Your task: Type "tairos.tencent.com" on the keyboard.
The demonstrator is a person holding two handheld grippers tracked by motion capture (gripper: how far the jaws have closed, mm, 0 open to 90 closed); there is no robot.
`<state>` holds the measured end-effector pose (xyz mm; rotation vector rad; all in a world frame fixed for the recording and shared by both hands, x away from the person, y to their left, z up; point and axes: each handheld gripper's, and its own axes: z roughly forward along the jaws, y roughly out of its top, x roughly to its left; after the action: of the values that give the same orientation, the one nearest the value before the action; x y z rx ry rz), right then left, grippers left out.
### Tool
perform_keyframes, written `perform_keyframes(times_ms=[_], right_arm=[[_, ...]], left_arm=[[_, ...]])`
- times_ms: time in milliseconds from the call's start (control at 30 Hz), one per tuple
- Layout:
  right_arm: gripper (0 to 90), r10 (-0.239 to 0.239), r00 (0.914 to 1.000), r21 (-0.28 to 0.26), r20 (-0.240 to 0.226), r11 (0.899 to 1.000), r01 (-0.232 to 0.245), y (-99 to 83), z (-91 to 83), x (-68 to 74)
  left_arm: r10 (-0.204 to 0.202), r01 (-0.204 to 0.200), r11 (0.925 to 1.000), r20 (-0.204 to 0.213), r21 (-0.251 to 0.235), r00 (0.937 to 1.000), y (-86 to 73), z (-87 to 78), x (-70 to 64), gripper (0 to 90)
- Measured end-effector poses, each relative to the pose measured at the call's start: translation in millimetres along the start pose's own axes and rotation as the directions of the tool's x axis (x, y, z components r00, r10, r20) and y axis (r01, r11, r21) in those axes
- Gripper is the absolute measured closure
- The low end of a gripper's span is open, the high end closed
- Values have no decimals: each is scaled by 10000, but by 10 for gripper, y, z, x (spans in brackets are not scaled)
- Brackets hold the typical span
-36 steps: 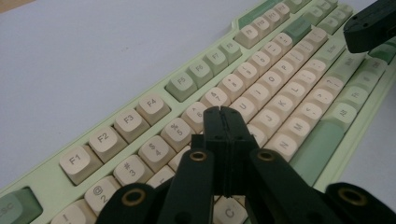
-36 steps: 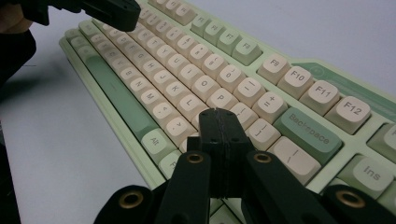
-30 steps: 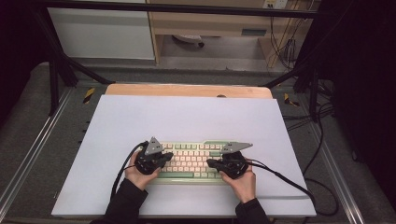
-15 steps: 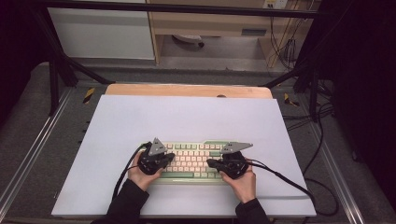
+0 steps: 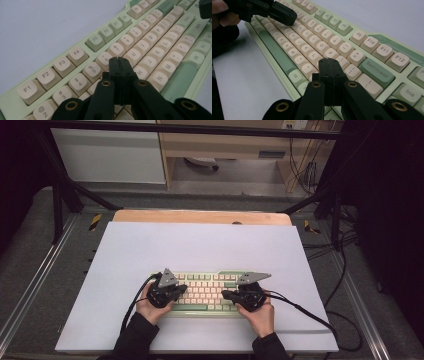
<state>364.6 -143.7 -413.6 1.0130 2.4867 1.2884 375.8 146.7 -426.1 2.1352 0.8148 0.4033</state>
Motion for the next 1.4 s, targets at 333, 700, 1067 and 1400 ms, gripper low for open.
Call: perform_keyframes(times_ms=[333, 700, 1067, 1400], right_arm=[[900, -23, 10000, 8, -10, 10000, 23, -3, 6, 0], [900, -60, 10000, 21, -19, 10000, 60, -7, 8, 4], [900, -60, 10000, 57, -51, 10000, 61, -9, 13, 5], [900, -48, 10000, 60, -50, 10000, 48, -10, 15, 6]], left_arm=[[-17, 18, 9999, 107, -136, 9999, -20, -118, 1, 900], [-334, 331, 9992, -97, -242, 9994, -85, -267, 141, 900], [-461, 459, 9989, -372, -68, 9982, -128, -241, 216, 900], [-551, 558, 9984, -544, 115, 9970, -170, -184, 251, 900]])
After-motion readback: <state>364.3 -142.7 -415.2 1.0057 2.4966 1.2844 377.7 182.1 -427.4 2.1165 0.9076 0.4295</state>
